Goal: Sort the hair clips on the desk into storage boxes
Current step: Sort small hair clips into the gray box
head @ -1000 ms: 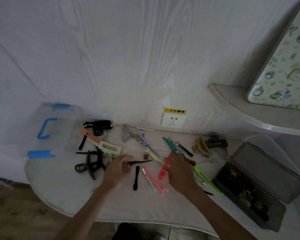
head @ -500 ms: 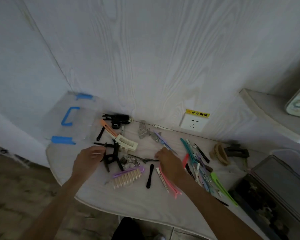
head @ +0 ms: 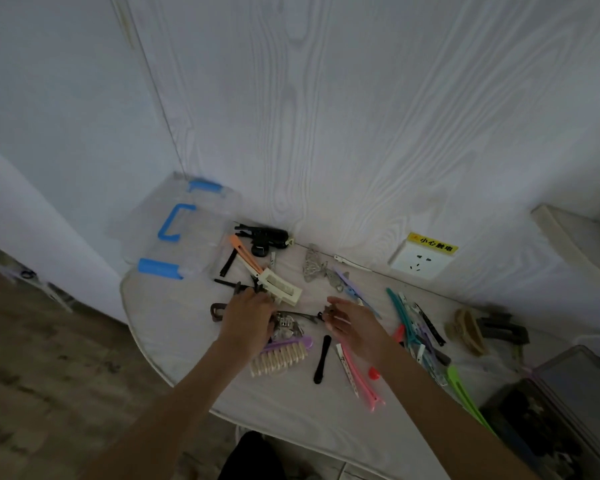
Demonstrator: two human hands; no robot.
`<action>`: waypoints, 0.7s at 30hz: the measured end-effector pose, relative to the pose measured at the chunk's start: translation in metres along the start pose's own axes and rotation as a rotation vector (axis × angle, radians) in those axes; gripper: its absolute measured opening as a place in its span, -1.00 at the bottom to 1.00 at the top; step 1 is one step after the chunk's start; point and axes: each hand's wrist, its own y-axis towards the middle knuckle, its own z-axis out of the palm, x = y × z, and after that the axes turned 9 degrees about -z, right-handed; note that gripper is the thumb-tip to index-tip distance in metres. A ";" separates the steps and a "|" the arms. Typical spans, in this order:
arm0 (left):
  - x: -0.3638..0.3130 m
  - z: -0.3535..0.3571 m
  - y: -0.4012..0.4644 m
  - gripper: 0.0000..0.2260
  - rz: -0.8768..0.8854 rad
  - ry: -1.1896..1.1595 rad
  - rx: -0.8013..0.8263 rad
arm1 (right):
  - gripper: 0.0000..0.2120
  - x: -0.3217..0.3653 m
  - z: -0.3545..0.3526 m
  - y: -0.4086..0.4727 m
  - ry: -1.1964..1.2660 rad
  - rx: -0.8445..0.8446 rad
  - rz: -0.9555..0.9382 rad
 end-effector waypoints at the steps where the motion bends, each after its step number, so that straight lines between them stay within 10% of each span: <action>1: -0.004 0.000 0.002 -0.75 -0.021 0.073 0.022 | -0.81 0.001 0.002 -0.002 0.088 0.027 0.059; 6: -0.016 -0.005 0.015 -0.73 -0.018 0.244 0.084 | -0.80 0.005 0.010 -0.001 0.149 0.036 0.137; 12: 0.003 0.002 0.009 -0.77 -0.081 -0.122 -0.028 | -0.82 0.014 0.033 0.020 -0.283 0.057 -0.093; 21: 0.024 -0.018 0.043 -0.93 -0.367 -0.948 -0.028 | -0.51 0.025 0.076 0.078 -1.736 0.155 -0.946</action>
